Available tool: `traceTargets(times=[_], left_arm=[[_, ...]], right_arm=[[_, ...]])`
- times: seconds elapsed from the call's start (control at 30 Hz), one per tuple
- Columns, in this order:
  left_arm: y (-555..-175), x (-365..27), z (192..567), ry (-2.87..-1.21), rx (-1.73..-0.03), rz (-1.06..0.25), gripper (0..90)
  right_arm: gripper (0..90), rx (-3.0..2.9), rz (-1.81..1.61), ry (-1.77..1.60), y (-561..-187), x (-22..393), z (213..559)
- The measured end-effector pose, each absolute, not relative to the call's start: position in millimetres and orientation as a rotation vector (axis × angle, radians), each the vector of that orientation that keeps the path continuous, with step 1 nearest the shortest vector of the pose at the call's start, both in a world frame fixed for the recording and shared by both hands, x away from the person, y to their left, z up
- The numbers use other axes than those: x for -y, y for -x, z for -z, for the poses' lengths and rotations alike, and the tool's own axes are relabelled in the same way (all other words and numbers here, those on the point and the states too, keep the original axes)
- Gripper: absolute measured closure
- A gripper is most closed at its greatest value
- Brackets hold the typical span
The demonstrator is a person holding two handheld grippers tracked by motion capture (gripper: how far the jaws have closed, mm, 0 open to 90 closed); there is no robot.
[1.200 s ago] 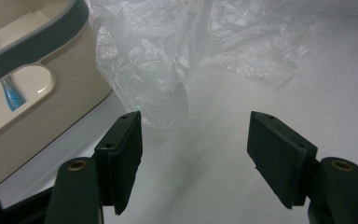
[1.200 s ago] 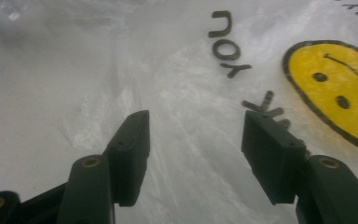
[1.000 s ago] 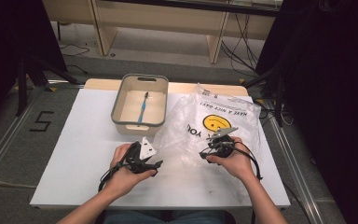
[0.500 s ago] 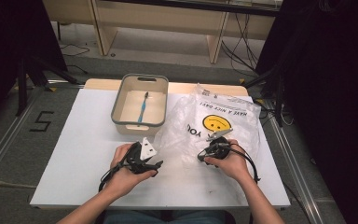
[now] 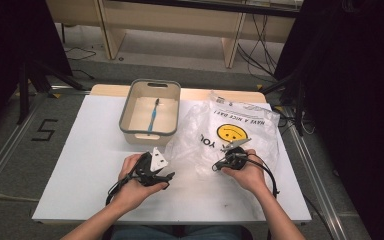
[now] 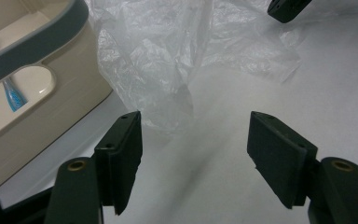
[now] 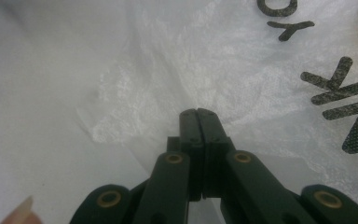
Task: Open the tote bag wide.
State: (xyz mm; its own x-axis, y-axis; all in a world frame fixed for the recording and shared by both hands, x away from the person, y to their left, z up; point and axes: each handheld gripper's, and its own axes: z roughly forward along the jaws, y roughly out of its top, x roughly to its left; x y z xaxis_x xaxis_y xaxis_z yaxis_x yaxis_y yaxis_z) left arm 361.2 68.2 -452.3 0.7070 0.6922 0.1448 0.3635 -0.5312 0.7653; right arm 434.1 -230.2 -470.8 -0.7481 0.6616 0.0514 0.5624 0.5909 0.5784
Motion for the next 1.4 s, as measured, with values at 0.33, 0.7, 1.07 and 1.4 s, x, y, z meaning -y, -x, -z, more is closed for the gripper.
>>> traceTargets(times=[0.33, 0.7, 1.07, 1.4], left_arm=[[-361.6, -68.0, 452.9, -2.17, -0.804, -0.57, 35.4], [-362.0, -68.5, 452.8, -2.165, -0.808, -0.571, 35.3], [-362.1, -69.2, 451.6, -2.165, -0.802, -0.588, 35.2], [-361.8, -69.4, 451.1, -2.157, -0.807, -0.588, 35.3]], right_arm=[[90.0, -2.619, -0.906, -1.015, -430.8, 231.0, 459.9], [90.0, -2.518, -0.964, -1.016, -427.6, 237.6, 446.5], [90.0, -2.393, -1.046, -0.998, -422.3, 244.6, 424.9], [90.0, -2.307, -1.089, -0.998, -420.6, 248.7, 414.6]])
